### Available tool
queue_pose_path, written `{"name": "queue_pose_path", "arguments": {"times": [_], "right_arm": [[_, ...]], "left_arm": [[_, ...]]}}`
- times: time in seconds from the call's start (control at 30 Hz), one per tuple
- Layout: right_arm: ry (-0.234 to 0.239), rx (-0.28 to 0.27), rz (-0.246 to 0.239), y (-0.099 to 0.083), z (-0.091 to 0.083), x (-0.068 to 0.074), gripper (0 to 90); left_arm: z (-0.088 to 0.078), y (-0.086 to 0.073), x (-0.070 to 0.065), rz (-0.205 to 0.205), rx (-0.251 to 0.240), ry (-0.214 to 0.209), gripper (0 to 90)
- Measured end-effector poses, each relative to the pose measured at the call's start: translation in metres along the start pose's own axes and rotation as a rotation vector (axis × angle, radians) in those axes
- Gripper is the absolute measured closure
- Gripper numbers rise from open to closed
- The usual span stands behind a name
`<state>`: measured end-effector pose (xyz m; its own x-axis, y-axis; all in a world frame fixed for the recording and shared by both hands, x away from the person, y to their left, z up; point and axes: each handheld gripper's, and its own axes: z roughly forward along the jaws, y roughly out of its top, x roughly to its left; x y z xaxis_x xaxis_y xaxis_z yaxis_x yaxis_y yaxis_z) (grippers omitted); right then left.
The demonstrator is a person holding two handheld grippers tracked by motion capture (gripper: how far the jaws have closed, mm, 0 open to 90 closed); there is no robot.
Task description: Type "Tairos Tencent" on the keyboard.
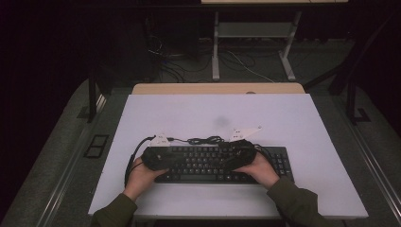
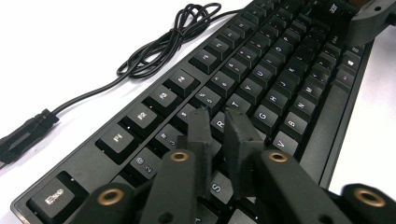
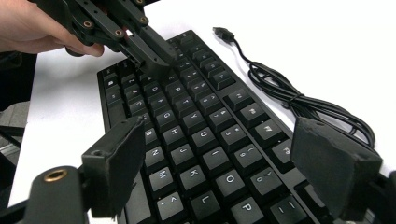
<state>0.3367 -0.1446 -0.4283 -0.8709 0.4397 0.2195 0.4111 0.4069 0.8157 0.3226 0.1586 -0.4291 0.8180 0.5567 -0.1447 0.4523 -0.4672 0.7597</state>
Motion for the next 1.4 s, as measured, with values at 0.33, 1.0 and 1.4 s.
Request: {"name": "queue_pose_path", "arguments": {"times": [0.33, 1.0, 1.4], "right_arm": [[0.032, 0.024, 0.02, -0.001, 0.004, 0.004, 32.5], [0.087, 0.097, -0.054, 0.0, 0.022, 0.025, 85.6], [0.081, 0.136, -0.075, -0.002, 0.031, 0.031, 89.2]], "left_arm": [[-0.003, -0.002, -0.002, -0.015, -0.014, 0.01, 55.2], [-0.002, -0.002, -0.004, -0.017, -0.016, 0.028, 41.9], [-0.002, -0.002, -0.004, -0.018, -0.019, 0.028, 41.2]]}}
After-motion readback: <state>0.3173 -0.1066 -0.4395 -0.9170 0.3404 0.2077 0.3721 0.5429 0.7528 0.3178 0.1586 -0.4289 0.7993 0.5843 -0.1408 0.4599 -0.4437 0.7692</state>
